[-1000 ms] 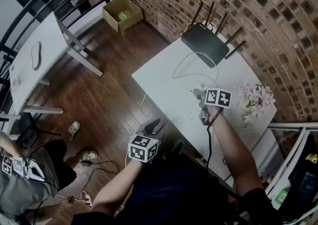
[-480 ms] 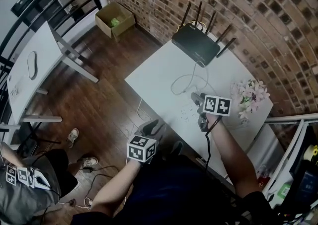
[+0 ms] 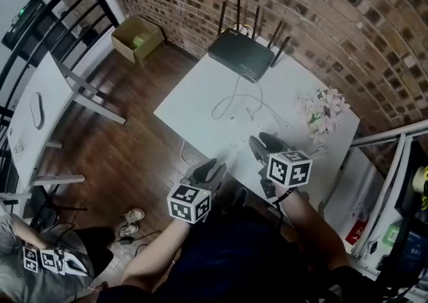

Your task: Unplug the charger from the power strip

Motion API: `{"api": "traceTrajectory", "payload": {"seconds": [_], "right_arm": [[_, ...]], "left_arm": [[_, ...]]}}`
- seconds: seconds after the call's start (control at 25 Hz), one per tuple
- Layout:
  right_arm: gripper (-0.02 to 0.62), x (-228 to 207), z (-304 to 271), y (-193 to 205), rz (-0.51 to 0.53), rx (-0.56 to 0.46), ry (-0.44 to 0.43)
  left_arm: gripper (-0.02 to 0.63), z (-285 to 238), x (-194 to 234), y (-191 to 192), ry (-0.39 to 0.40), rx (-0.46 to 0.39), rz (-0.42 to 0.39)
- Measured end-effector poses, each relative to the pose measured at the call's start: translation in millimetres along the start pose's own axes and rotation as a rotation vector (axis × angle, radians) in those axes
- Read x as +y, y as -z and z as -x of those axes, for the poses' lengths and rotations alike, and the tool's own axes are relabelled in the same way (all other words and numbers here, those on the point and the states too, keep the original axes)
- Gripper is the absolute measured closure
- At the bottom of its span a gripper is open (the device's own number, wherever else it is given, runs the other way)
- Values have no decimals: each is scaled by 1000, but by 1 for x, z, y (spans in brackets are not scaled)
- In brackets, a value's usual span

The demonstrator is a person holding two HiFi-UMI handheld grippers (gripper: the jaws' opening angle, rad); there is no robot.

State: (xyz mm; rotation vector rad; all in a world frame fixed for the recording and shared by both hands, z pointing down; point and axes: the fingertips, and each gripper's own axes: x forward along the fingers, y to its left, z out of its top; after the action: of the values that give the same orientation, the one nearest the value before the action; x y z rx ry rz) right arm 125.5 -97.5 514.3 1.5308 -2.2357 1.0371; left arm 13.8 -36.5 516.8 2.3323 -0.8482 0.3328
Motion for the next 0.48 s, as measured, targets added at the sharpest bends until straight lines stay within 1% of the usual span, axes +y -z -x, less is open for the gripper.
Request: {"api": "traceTrajectory", "payload": {"seconds": [0.16,0.28,0.36,0.48], "right_arm": [[453,17,34,-3,44,-60,-15],[506,24,57,-6,69,-109,-14],[557,28,71,-8,78,-142,-17],[576,34,88,-12,108,-192,-15]], "left_arm": [[480,3,-33,-20,60,-38,-19],[480,4,-52,-29,98,-56,-25],[480,6,-60,-32,117,-60,-28],[482,7,-67,-33,130,-59,-33]]}}
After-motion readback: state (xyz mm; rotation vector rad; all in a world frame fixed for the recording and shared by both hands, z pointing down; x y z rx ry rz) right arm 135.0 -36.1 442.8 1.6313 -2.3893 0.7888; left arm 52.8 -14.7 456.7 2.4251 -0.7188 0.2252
